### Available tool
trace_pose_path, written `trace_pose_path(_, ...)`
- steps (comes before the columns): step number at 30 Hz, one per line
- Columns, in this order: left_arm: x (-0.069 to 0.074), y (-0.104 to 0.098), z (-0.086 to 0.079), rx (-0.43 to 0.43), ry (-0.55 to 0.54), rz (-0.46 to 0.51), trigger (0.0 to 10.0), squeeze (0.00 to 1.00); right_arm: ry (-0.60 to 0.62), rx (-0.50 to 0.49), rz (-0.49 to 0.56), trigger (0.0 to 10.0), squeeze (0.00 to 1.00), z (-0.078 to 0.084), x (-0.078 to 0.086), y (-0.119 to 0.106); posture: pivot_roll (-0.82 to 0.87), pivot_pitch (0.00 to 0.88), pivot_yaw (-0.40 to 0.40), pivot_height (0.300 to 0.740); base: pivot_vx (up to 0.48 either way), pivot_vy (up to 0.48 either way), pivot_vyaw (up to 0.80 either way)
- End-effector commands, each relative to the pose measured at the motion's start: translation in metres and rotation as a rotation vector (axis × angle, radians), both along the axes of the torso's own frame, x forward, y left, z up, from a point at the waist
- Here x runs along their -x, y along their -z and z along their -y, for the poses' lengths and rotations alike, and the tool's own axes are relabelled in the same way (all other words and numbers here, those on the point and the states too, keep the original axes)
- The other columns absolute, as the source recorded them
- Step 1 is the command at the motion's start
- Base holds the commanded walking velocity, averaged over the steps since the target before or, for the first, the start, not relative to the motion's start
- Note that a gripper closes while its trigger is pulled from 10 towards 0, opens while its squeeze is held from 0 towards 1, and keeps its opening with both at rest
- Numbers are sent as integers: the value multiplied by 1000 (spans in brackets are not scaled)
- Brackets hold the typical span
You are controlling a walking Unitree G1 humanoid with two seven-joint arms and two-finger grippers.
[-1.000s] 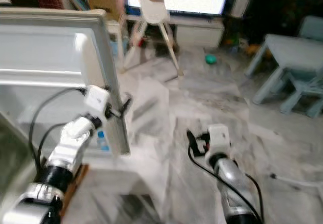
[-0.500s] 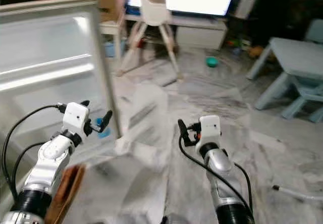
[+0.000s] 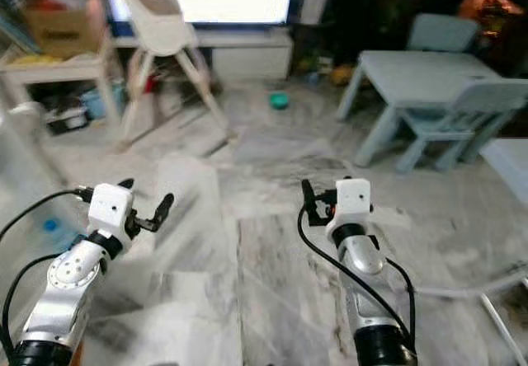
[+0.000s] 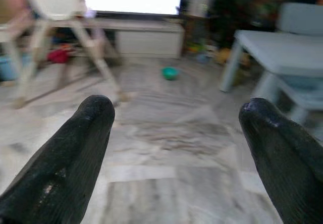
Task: Restocking fridge
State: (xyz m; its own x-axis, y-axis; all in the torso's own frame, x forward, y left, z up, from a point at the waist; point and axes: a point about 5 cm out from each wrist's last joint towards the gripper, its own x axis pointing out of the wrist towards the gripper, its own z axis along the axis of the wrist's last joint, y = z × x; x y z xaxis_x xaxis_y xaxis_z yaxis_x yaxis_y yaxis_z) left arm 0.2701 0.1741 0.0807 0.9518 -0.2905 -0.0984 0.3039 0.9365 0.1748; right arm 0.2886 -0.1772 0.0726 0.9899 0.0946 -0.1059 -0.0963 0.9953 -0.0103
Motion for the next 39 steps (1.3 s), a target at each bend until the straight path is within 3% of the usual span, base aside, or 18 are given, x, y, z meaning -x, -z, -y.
trace_pose_path(1, -4, -5, 14, 25, 30, 13, 10000, 0, 15, -3, 22, 10000, 0, 5, 1, -4, 17, 0, -71, 740, 480, 0, -800)
trace_pose_path(18, -8, -10, 19, 74, 18, 31, 10000, 0, 1, 2, 97, 10000, 0, -4, -1, -16, 0, 0, -71, 740, 455, 0, -800)
trace_pose_path(26, 0, -3, 15, 59, -7, 13, 10000, 0, 27, -4, 90, 10000, 0, -2, 2, -13, 0, 0, -69, 740, 0, 0, -800)
trace_pose_path(29, 2, -1, 13, 106, -13, -4, 10000, 0, 37, 1, 93, 10000, 0, -2, 4, -12, -4, 0, -62, 740, 0, -201, -800)
trace_pose_path(34, 2, -1, 14, 106, -13, 0, 10000, 0, 59, 17, 107, 10000, 0, -2, 5, -13, -5, 0, -61, 740, 0, -322, -800)
trace_pose_path(39, -2, -5, 14, 118, -43, 20, 10000, 0, 62, -35, 121, 10000, 0, 1, 9, -17, -9, 0, -56, 740, 0, -313, -320)
